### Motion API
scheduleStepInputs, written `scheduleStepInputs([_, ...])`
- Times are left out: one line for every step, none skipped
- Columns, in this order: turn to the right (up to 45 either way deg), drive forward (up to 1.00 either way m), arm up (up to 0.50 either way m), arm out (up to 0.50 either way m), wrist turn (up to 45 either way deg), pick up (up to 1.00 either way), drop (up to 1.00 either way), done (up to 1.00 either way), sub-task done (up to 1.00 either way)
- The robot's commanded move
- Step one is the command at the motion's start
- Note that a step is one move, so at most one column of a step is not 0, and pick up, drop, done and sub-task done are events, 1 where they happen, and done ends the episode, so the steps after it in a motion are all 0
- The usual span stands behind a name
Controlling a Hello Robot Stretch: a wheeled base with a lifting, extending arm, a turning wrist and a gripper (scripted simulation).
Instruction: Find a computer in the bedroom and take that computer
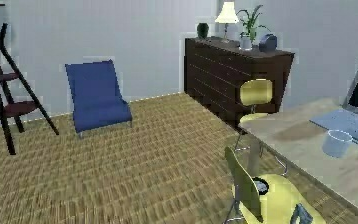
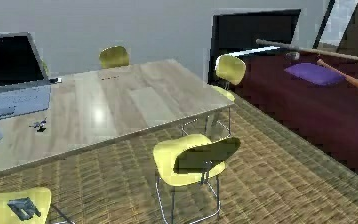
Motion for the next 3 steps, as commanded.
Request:
scheduleStepInputs([-39.0,0.0,0.0,0.0,0.0,0.0,0.0,0.0,0.0])
scheduleStepInputs([-3.0,0.0,0.0,0.0,0.0,0.0,0.0,0.0,0.0])
scheduleStepInputs([39.0,0.0,0.0,0.0,0.0,0.0,0.0,0.0,0.0])
